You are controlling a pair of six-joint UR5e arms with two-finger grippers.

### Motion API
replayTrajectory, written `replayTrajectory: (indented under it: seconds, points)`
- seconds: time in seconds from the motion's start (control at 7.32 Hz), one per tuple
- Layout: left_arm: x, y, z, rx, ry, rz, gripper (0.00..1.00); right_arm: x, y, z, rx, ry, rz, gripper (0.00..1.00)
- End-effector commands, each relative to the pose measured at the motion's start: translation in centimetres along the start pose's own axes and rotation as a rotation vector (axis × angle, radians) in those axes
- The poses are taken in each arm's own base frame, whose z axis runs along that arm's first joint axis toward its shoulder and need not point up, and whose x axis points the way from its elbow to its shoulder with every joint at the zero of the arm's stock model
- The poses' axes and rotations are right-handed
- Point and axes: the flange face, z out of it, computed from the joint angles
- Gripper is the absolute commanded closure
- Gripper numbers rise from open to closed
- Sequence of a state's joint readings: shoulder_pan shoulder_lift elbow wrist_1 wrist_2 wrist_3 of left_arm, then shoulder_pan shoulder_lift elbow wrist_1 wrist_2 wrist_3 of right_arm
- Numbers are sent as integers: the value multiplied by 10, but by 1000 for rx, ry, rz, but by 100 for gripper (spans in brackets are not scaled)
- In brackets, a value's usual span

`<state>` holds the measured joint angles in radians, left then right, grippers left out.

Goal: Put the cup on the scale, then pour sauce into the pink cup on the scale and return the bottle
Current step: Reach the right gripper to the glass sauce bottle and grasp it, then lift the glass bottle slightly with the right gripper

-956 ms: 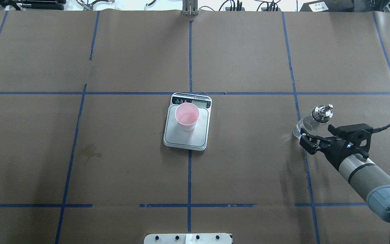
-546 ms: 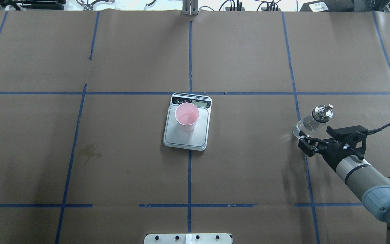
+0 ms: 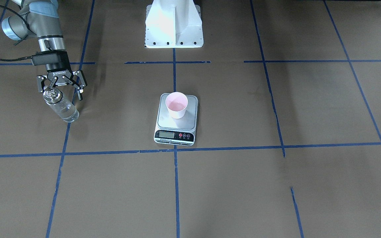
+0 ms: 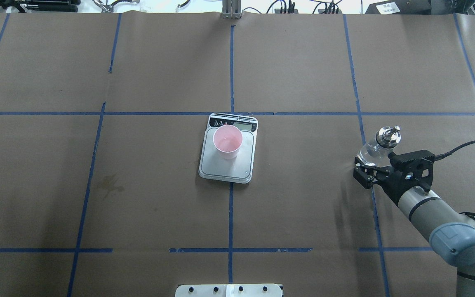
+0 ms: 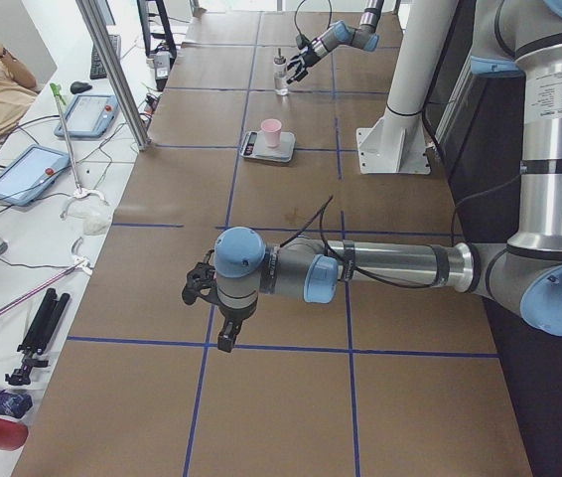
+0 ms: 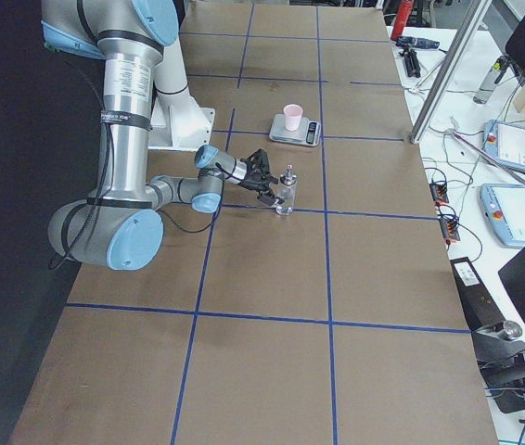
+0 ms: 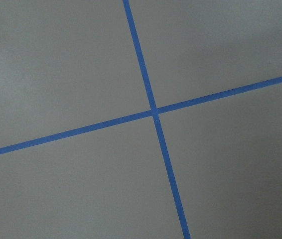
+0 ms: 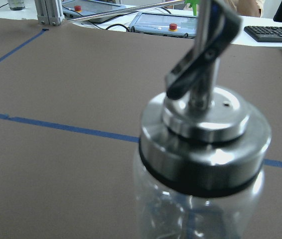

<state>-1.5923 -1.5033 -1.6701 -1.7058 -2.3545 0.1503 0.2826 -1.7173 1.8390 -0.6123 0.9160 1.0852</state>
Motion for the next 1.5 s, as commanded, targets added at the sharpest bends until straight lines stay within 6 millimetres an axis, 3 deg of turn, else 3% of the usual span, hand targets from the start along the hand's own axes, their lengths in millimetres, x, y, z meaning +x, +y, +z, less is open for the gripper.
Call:
replayTrajectory:
  seconds: [0.0,0.68,1.37]
  points:
    - [0,0,0,0,0,0,0,2,-4,2,7,6,-8,0]
    - [0,0,0,1,-2,1,0,10,2,9,8,29,-17,0]
    - [0,0,0,1,-2,1,0,14,-5,12,20,40,-9,1]
